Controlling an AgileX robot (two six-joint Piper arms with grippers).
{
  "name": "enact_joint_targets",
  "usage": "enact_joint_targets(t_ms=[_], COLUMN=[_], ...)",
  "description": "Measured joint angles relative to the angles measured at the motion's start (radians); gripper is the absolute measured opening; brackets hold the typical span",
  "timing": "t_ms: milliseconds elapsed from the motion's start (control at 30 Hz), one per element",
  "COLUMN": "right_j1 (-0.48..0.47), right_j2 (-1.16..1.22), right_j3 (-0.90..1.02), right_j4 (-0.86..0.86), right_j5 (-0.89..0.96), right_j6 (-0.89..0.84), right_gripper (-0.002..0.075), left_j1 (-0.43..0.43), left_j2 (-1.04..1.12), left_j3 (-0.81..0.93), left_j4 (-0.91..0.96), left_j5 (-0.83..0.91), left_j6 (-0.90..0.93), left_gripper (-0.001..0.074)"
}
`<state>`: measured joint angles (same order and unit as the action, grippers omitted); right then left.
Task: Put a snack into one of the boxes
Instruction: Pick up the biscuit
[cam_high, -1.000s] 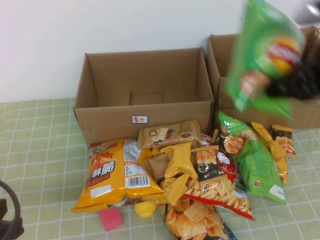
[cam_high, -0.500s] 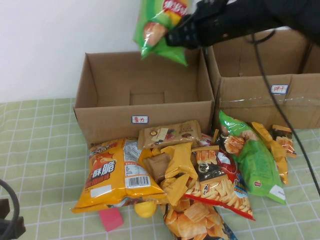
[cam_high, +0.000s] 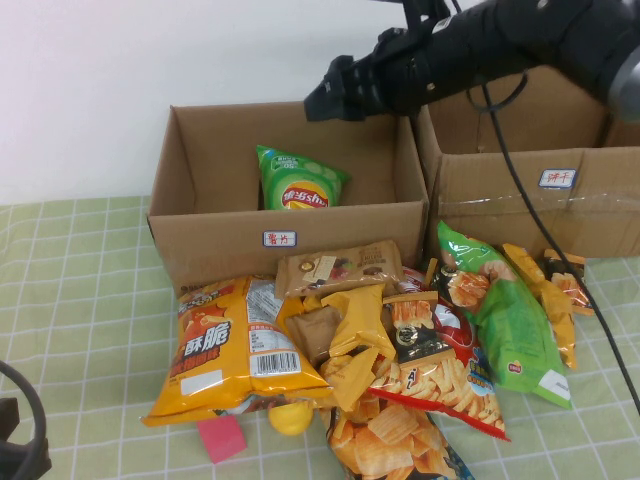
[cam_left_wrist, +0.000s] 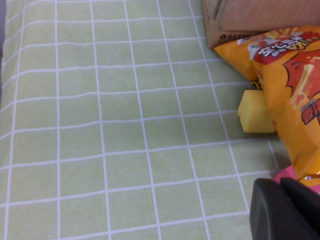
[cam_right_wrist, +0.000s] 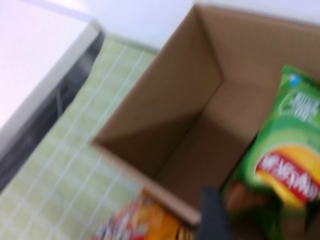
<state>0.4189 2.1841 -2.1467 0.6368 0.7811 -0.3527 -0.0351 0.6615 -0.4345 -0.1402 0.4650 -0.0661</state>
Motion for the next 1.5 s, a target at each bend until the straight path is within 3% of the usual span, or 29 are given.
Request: enact_joint_targets(t_ms=[133,200,333,467,600,733,1300,1500], right_j1=[0.0,0.0,0.0,0.0,0.0,0.0,0.0,0.0], right_j2=[-0.076,-0.124,-0.219,-0.305,-0.371,-0.449,-1.009,-1.173], right_j3=[0.0,-0.002,-0.008,-0.008,0.021,0.155,1.23,1.471], right_j4=[-0.073,-0.133,-0.285,-0.476,-0.665,-0.746,-0.608,-0.606], right_j5=[0.132,0.199,0.321,0.448,0.455,0.455,-0.024,-0.066], right_j6=[0.004,0.004,0.014,0.06,0.109,0.152,0.235,0.237], right_gripper=[0.0297,0.015,0.0033,0.0011,0.0008,0.0007,0.0005,0.0005], left_j1=[0.0,0.0,0.0,0.0,0.0,0.0,0.0,0.0], left_j2=[0.0,0.0,0.0,0.0,0.0,0.0,0.0,0.071], left_j3=[0.0,0.0,0.0,0.0,0.0,0.0,0.0,-0.056], left_j4=[-0.016,-0.031,-0.039,-0.051,-0.07,-0.08,-0.094,-0.305], left_j5=[0.0,0.0,0.0,0.0,0.0,-0.002,-0.008,0.029], left_j6=[0.0,0.002,0.002,0.002,0.029,0.081,0.135,0.318], left_gripper=[-0.0002,-0.0002,-0.0002,-0.0002,-0.0002,-0.0002,-0.0002,-0.0002])
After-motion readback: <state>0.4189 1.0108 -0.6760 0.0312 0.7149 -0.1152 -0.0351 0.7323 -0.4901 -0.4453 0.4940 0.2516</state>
